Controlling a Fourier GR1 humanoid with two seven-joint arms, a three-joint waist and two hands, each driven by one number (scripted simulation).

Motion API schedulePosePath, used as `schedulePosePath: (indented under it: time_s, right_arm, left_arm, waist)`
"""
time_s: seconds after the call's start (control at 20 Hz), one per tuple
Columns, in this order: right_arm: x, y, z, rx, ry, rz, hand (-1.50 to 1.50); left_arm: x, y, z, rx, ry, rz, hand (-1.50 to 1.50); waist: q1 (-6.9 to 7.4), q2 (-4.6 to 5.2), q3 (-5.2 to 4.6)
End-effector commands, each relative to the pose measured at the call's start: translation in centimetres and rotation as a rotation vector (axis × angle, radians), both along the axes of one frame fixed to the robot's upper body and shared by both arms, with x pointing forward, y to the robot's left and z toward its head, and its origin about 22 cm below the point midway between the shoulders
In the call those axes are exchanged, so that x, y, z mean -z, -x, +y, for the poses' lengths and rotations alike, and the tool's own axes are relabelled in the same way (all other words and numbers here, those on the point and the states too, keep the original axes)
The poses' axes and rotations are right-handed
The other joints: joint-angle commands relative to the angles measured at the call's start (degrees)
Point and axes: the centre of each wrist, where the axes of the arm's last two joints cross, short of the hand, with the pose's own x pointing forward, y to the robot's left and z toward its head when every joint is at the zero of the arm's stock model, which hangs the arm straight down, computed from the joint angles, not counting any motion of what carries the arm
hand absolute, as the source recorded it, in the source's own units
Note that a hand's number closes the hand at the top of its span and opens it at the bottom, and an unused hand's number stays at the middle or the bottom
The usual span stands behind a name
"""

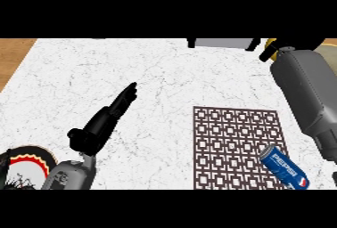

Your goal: Pick the lemon from the placemat and place it in the bowl

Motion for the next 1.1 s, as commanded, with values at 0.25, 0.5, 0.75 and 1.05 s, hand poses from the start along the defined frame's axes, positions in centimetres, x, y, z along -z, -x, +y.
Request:
schedulePosePath:
  time_s: [0.25, 0.5, 0.75, 1.05]
  right_arm:
    - [-4.2, -1.1, -2.3, 0.116, -0.025, -0.353, 1.50]
    - [-1.4, -0.7, -6.4, 0.189, 0.032, -0.268, 1.50]
    - [-1.9, 0.9, -12.4, 0.273, 0.198, -0.230, 1.50]
    - [0.2, 2.2, -15.3, 0.301, 0.208, -0.171, 1.50]
  left_arm:
    - [-0.8, 1.2, -0.3, -0.007, -0.005, -0.002, 0.00]
    - [0.0, -0.1, -0.4, -0.019, 0.012, 0.021, 0.00]
    - [-1.4, -0.2, 1.6, -0.038, -0.015, 0.004, 0.00]
    - [-0.4, -0.5, 2.8, -0.026, -0.004, 0.017, 0.00]
  waist:
    - [-0.69, -0.58, 0.03]
    - [-1.09, -0.10, 0.02]
    - [-1.51, -0.36, 0.04]
    - [-1.64, -0.32, 0.04]
